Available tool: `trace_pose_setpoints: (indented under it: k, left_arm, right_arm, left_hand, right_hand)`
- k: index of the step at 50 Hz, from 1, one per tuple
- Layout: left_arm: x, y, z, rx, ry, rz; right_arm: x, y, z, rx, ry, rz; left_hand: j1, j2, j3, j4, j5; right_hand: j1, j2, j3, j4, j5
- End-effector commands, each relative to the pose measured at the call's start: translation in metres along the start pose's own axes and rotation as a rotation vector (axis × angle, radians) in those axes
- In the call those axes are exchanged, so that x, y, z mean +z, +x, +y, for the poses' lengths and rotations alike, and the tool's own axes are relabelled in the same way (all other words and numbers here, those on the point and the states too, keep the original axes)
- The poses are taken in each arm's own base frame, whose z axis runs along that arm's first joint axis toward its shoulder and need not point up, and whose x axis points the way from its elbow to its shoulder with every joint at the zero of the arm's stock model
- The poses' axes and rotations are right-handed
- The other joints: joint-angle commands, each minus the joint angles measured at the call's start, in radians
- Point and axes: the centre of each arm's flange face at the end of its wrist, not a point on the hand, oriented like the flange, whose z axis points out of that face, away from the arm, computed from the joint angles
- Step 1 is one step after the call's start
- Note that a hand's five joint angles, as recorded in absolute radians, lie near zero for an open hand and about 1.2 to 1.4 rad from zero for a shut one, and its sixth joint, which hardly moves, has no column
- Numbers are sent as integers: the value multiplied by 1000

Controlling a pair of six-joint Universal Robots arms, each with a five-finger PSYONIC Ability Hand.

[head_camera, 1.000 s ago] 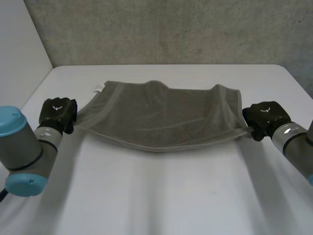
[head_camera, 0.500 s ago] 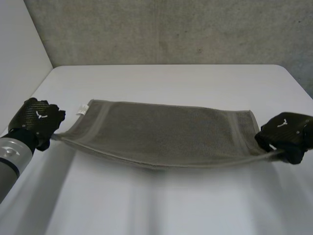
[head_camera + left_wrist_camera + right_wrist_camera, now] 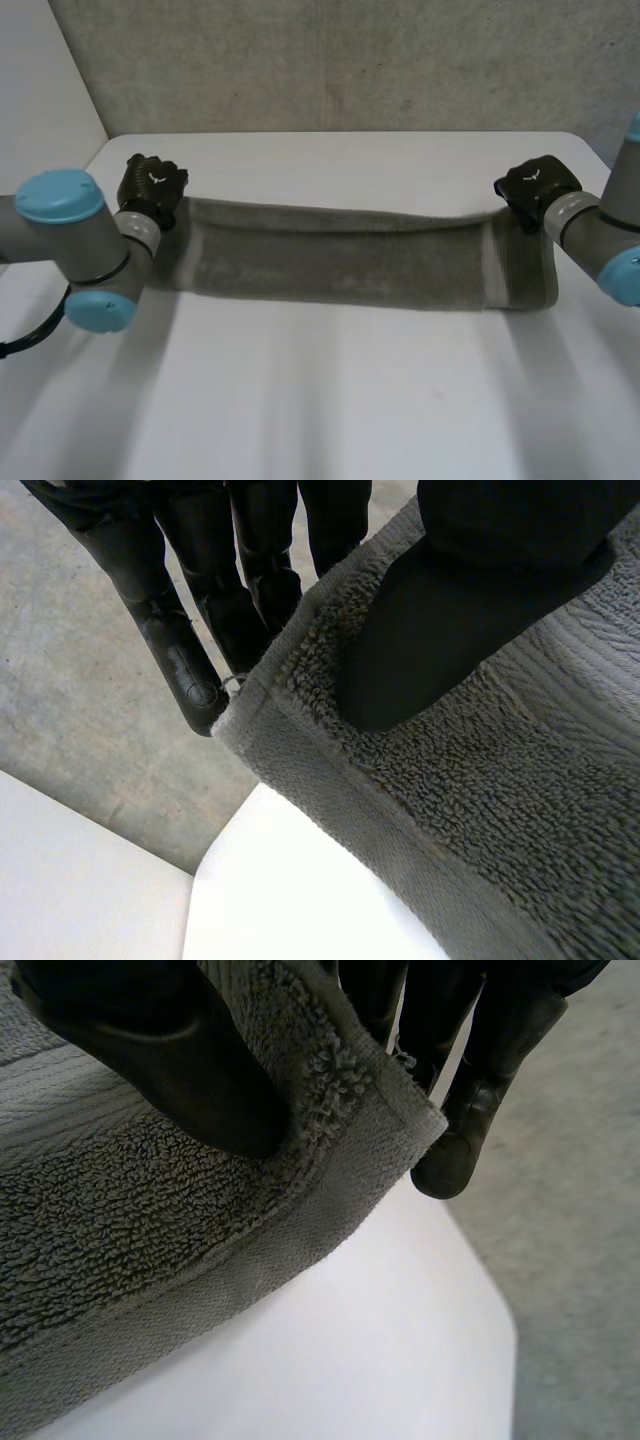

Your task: Fold the towel.

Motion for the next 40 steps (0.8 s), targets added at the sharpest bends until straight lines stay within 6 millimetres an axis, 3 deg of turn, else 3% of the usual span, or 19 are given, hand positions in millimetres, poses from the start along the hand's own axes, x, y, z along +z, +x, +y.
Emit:
trace_pose_setpoints:
  k: [1, 2, 3, 4, 14, 19, 21, 24, 28, 34, 40]
  left_arm:
    - [27, 11, 6, -2, 70, -39]
    - [28, 17, 6, 1, 88, -43]
    - [28, 17, 6, 1, 88, -43]
    - [28, 21, 4, 5, 102, -49]
    - [19, 28, 12, 6, 87, -47]
    - [13, 16, 7, 4, 71, -72]
    - [5, 1, 3, -6, 51, -103]
    - [-1, -5, 2, -9, 38, -111]
    - [-24, -18, -9, -38, 28, -115]
    - [-56, -26, -20, -177, 26, -102]
    - [-79, -19, -22, -374, 33, -20]
  right_arm:
    - [21, -3, 6, -2, 62, 86]
    - [23, -7, 10, -1, 45, 96]
    - [23, -7, 10, -1, 45, 96]
    - [25, -9, 15, 0, 21, 105]
    - [21, -13, 26, 20, -46, 131]
    - [3, 6, 8, 89, -10, 162]
    - [-13, 13, -5, 145, 23, 163]
    - [-30, 12, -11, 162, 34, 122]
    - [-48, 4, -13, 178, 9, 37]
    - [-67, -19, 10, 224, -128, -113]
    - [-65, -20, 28, 247, -141, -90]
  left_hand:
    - [96, 67, 67, 65, 85]
    - [-705, -734, -733, -735, -716]
    - [-713, -742, -741, -743, -724]
    - [-1013, -1042, -1042, -1044, -1024]
    - [-1012, -1041, -1041, -1043, -1023]
    - [-1012, -1041, -1041, -1043, -1023]
    - [-1010, -1038, -1038, -1040, -1020]
    - [-1009, -1038, -1038, -1040, -1020]
    - [-1009, -1038, -1038, -1040, -1020]
    - [-1012, -1041, -1041, -1043, -1023]
    - [-1012, -1041, -1041, -1043, -1023]
  right_hand:
    - [-289, -294, -298, -292, -299]
    - [-1024, -1030, -1033, -1028, -1035]
    - [-1031, -1037, -1040, -1035, -1042]
    - [-1156, -1162, -1165, -1160, -1167]
    - [-1156, -1162, -1165, -1160, -1167]
    - [-1156, -1162, -1165, -1160, -1167]
    - [-1156, -1162, -1165, -1160, -1167]
    - [-1156, -1162, -1165, -1160, -1167]
    - [-1156, -1162, -1165, -1160, -1167]
    - [-1073, -1078, -1082, -1076, -1083]
    - [-1011, -1017, -1020, -1015, -1022]
